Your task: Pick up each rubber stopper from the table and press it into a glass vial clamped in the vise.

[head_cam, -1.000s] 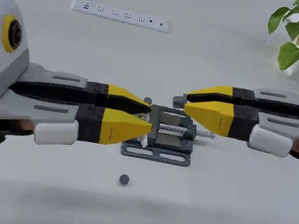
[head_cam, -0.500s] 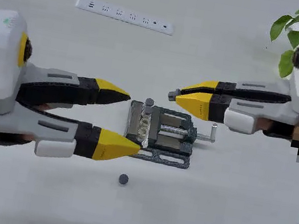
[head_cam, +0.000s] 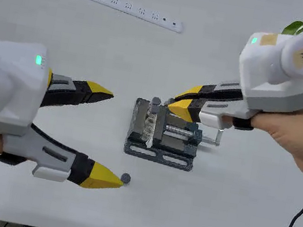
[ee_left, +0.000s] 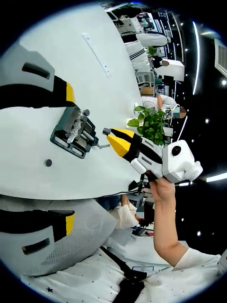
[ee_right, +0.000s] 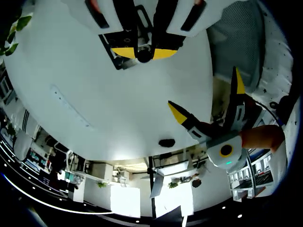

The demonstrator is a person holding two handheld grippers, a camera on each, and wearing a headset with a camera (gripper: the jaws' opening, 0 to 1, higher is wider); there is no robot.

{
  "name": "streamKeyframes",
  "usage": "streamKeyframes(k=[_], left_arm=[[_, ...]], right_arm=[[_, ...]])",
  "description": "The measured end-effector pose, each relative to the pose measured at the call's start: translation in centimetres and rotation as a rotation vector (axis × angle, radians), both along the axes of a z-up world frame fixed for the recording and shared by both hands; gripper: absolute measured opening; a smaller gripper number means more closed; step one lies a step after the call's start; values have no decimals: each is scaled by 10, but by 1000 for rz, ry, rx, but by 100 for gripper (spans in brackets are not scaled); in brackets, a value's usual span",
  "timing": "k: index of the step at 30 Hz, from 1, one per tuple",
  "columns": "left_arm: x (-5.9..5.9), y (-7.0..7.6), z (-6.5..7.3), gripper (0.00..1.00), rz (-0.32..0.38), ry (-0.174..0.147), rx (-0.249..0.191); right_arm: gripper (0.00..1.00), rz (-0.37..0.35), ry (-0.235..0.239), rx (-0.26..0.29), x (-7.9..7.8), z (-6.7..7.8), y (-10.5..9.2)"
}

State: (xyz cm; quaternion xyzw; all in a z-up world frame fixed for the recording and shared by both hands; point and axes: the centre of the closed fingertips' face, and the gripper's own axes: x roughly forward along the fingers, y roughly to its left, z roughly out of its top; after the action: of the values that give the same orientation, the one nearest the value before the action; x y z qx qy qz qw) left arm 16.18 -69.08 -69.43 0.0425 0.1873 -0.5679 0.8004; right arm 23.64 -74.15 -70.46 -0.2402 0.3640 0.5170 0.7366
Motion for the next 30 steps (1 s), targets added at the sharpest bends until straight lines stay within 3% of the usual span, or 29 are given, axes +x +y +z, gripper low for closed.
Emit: streamKeyframes(k=[5,10,15,30], left_arm=[[-1,3,-16,94,-9,-11,37],[1,7,-24,98,-2,-6,41],[2,10,-32,99,-5,2,46],[2,15,-36,98,4,14,34]], right_arm=[[6,16,10,-58,6,-19,2],[6,32,16,-120,12,-36,1],[6,41,35,-147,13,-48,4],[6,73,47,-220,18,-69,3]])
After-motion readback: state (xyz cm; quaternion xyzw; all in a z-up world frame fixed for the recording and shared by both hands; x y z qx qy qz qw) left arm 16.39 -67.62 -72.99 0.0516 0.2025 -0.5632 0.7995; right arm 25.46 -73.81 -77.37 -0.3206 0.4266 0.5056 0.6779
